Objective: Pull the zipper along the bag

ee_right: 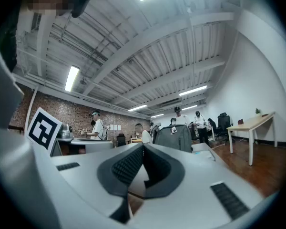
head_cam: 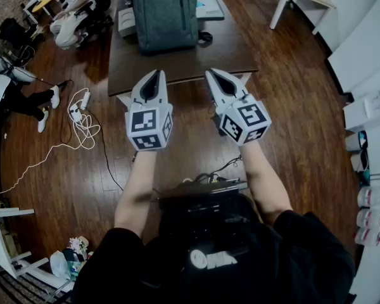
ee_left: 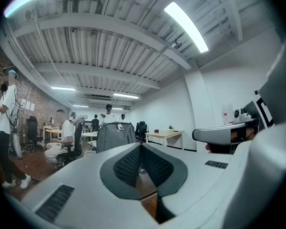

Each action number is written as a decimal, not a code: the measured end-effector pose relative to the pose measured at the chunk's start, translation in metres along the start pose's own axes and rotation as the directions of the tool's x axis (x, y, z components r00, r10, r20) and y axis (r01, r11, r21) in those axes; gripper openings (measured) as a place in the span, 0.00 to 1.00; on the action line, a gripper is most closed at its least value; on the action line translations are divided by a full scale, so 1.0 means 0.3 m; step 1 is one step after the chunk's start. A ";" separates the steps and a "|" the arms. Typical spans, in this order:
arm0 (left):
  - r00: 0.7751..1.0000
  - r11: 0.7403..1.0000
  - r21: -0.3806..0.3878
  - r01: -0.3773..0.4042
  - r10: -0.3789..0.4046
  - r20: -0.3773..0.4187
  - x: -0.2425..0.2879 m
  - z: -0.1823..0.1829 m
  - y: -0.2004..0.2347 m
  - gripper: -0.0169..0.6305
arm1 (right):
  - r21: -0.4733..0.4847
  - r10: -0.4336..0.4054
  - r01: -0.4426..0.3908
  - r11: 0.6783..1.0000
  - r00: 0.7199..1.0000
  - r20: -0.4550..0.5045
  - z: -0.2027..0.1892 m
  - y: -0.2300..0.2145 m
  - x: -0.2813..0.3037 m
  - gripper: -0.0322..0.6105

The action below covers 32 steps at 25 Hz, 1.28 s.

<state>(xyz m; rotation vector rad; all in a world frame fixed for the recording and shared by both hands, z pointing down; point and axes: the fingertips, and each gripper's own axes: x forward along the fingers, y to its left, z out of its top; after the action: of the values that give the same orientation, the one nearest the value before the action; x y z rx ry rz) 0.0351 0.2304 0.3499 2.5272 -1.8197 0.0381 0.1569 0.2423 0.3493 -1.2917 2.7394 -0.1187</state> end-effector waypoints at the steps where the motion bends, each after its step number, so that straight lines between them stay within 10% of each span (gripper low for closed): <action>1: 1.000 1.000 0.004 0.002 -0.002 -0.002 -0.013 0.001 0.008 0.03 | 0.003 -0.001 0.001 1.000 1.000 0.001 0.000 0.014 0.002 0.06; 17: 1.000 1.000 -0.006 0.008 -0.008 -0.019 -0.020 -0.031 0.124 0.03 | -0.056 0.015 -0.015 0.998 1.000 0.006 0.021 0.079 0.107 0.06; 32: 1.000 0.999 0.035 -0.019 0.019 -0.003 0.462 0.032 0.225 0.03 | -0.032 0.080 -0.078 0.996 0.996 0.038 0.040 -0.231 0.500 0.06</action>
<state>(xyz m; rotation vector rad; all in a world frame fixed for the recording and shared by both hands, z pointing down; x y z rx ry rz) 0.0151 0.0774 0.3459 2.5307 -1.8584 0.0749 0.1167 0.0823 0.3354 -1.1781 2.7651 -0.0444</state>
